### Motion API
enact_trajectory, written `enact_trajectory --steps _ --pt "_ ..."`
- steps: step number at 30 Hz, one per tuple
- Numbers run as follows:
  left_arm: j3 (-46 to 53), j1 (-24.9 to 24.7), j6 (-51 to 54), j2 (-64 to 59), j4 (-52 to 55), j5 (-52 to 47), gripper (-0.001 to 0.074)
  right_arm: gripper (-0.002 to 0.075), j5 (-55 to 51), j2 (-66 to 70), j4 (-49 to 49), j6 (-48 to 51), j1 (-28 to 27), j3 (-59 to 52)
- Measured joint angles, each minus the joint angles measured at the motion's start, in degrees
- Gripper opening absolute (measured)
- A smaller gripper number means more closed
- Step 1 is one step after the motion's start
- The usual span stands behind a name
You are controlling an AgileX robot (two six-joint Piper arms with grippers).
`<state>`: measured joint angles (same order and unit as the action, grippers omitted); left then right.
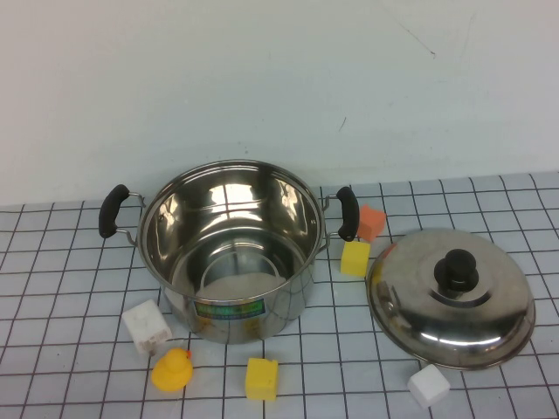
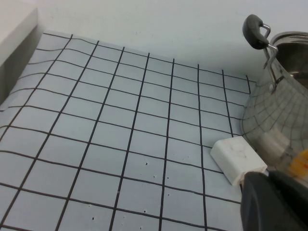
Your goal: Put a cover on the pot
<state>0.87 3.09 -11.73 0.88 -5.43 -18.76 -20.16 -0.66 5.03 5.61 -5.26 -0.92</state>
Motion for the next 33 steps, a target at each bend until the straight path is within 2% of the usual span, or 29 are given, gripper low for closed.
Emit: enact_trajectory --steps 9,12,14,19,21,26,29,33 --pt "0.0 0.0 0.0 0.0 0.0 0.0 -0.0003 -0.0002 0.0 0.0 -0.81 0.0 0.0 0.0" --pt "0.0 0.0 0.0 0.0 0.0 0.0 -0.0003 -0.0002 0.0 0.0 -4.65 0.0 0.0 0.0" --pt "0.0 0.0 0.0 0.0 0.0 0.0 -0.0003 -0.0002 0.4 0.0 -11.83 -0.52 0.0 -0.01" --pt "0.0 0.0 0.0 0.0 0.0 0.0 -0.0003 -0.0002 0.45 0.0 -46.69 -6.24 0.0 -0.6" --pt "0.0 0.0 0.0 0.0 0.0 0.0 -0.0003 -0.0002 1.14 0.0 -54.88 -6.92 0.0 -0.6" --pt "0.0 0.0 0.0 0.0 0.0 0.0 -0.0003 -0.0002 2.92 0.0 -54.31 -3.8 0.0 -0.6" --pt "0.0 0.0 0.0 0.0 0.0 0.0 -0.0003 -0.0002 2.92 0.0 -51.61 1.81 0.0 -0.6" --pt "0.0 0.0 0.0 0.0 0.0 0.0 -0.0003 -0.0002 1.17 0.0 -53.07 14.35 0.0 0.33"
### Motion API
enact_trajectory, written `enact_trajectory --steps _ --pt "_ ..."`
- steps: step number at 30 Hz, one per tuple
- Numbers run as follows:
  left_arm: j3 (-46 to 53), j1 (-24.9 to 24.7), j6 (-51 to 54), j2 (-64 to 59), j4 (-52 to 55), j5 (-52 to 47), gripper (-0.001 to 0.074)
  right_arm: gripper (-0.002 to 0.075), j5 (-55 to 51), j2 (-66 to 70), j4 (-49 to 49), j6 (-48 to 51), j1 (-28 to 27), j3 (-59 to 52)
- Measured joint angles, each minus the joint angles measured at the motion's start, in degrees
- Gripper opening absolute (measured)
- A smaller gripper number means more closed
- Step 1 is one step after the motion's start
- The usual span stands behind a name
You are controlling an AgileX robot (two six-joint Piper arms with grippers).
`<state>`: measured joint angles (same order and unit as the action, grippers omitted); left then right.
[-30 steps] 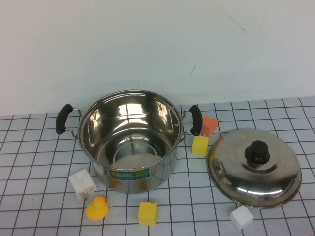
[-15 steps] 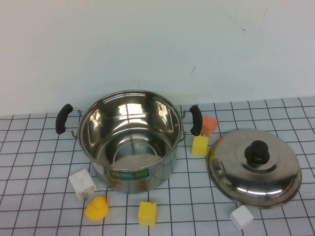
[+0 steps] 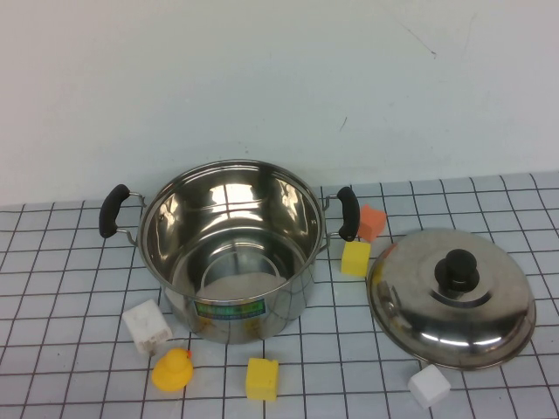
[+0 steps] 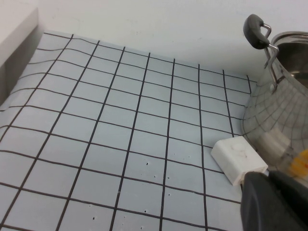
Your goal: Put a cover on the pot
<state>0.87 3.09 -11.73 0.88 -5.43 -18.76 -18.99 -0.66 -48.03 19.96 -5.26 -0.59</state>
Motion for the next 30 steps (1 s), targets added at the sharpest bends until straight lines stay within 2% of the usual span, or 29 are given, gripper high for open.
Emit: enact_trajectory --steps 4,7,11,15,18,21,23,27,30 --pt "0.0 0.0 0.0 0.0 0.0 0.0 -0.0003 -0.0002 -5.15 2.53 -0.38 13.43 -0.06 7.58" --pt "0.0 0.0 0.0 0.0 0.0 0.0 -0.0003 -0.0002 -7.07 9.67 -0.46 20.51 -0.06 13.18" --pt "0.0 0.0 0.0 0.0 0.0 0.0 -0.0003 -0.0002 -7.03 19.33 0.37 24.67 -0.06 19.07" --pt "0.0 0.0 0.0 0.0 0.0 0.0 -0.0003 -0.0002 -3.41 27.69 10.51 18.32 2.5 25.1" --pt "0.0 0.0 0.0 0.0 0.0 0.0 -0.0003 0.0022 4.77 32.93 27.59 -0.49 8.75 26.07" --pt "0.0 0.0 0.0 0.0 0.0 0.0 -0.0003 0.0111 18.99 39.02 47.19 -21.33 14.88 24.98" --pt "0.0 0.0 0.0 0.0 0.0 0.0 -0.0003 0.02 31.06 44.68 52.51 -28.12 17.24 23.8" --pt "0.0 0.0 0.0 0.0 0.0 0.0 -0.0003 0.0442 55.73 61.14 55.67 -30.35 18.94 23.18" --pt "0.0 0.0 0.0 0.0 0.0 0.0 -0.0003 0.0533 69.14 74.23 56.6 -29.46 19.01 23.18"
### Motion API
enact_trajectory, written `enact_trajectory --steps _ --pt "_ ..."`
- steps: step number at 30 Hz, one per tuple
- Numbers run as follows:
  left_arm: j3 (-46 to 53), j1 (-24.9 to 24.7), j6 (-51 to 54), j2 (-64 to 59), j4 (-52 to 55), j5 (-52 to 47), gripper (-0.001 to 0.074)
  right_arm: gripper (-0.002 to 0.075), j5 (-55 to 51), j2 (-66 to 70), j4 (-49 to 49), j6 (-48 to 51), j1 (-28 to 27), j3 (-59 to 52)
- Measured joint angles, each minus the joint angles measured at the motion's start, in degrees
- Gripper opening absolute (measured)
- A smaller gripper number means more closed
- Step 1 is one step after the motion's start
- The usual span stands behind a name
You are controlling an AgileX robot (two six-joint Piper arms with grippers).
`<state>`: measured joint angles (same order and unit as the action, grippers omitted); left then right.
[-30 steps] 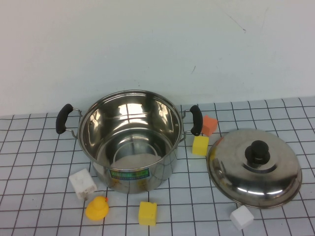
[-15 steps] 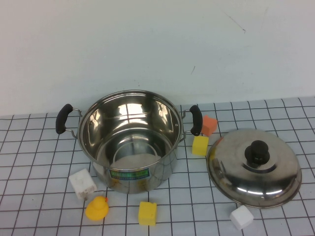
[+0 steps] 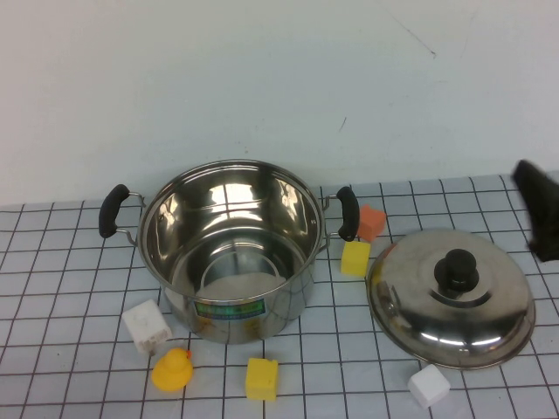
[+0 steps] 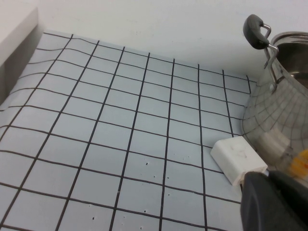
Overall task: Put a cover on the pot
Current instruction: Pick up the pot lid
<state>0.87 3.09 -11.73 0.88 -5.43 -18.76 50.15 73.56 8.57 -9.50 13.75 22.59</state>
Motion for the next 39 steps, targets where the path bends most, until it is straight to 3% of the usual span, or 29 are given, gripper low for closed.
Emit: enact_trajectory --steps 3,6,19,39 --pt "0.0 0.0 0.0 0.0 0.0 0.0 -0.0003 0.0561 10.52 9.94 0.27 1.34 0.16 0.0" --pt "0.0 0.0 0.0 0.0 0.0 0.0 -0.0003 0.0569 13.5 18.9 0.58 2.19 0.89 0.0" --pt "0.0 0.0 0.0 0.0 0.0 0.0 -0.0003 0.0573 14.69 35.23 0.71 7.09 1.62 5.56" --pt "0.0 0.0 0.0 0.0 0.0 0.0 -0.0003 0.0571 15.33 46.25 -3.79 7.36 1.62 9.2"
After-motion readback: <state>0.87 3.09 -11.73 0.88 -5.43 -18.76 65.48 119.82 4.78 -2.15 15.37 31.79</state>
